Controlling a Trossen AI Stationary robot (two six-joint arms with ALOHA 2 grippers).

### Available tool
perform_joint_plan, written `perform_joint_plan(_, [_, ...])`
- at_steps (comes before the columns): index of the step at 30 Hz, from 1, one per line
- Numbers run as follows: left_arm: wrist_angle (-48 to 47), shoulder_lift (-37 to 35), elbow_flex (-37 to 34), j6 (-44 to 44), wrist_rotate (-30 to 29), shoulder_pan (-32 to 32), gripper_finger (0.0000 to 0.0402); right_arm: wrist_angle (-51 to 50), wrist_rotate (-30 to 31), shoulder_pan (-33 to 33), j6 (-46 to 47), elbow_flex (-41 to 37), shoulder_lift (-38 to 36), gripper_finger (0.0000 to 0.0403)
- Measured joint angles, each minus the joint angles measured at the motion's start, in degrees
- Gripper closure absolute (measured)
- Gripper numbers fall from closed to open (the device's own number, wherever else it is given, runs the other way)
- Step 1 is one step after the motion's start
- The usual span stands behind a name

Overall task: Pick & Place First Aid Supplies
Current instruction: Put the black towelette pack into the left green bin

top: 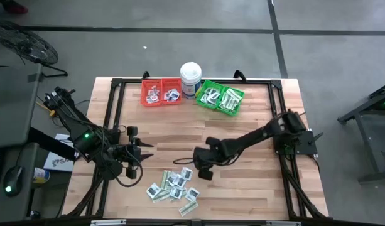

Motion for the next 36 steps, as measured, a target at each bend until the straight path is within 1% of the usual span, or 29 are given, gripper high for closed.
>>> perform_joint_plan(5, [0.0, 0.0, 0.0, 0.0, -0.4, 0.0, 0.0264, -6.6, 1.7, -2.9, -1.5, 0.0, -6.2, 0.0403])
perform_joint_plan(9, [0.1, 0.0, 0.0, 0.0, -1.8, 0.0, 0.0264, -10.7, 3.0, -7.0, -5.4, 0.0, -10.8, 0.0403])
perform_joint_plan(13, [0.8, 0.0, 0.0, 0.0, -3.5, 0.0, 0.0264, -12.5, 3.2, -12.6, -10.4, 0.1, -14.9, 0.0403])
perform_joint_plan(17, [1.3, 0.0, 0.0, 0.0, -3.9, 0.0, 0.0264, -13.1, 3.2, -18.9, -15.6, 0.1, -17.6, 0.0403])
perform_joint_plan(21, [2.4, 0.0, 0.0, 0.0, -4.0, 0.0, 0.0264, -13.3, 3.2, -25.3, -19.8, 0.1, -18.9, 0.0402])
perform_joint_plan(23, [2.4, 0.0, 0.0, 0.0, -4.0, 0.0, 0.0264, -13.3, 2.8, -28.6, -20.3, 0.1, -19.1, 0.0402])
perform_joint_plan(29, [3.0, 0.0, 0.0, 0.0, -4.1, 0.0, 0.0264, -12.5, -0.8, -38.3, -16.8, 0.1, -18.9, 0.0402])
perform_joint_plan(36, [3.1, 0.0, 0.0, 0.0, -5.1, 0.0, 0.0264, -7.1, -9.3, -47.8, -15.6, 0.2, -17.1, 0.0402])
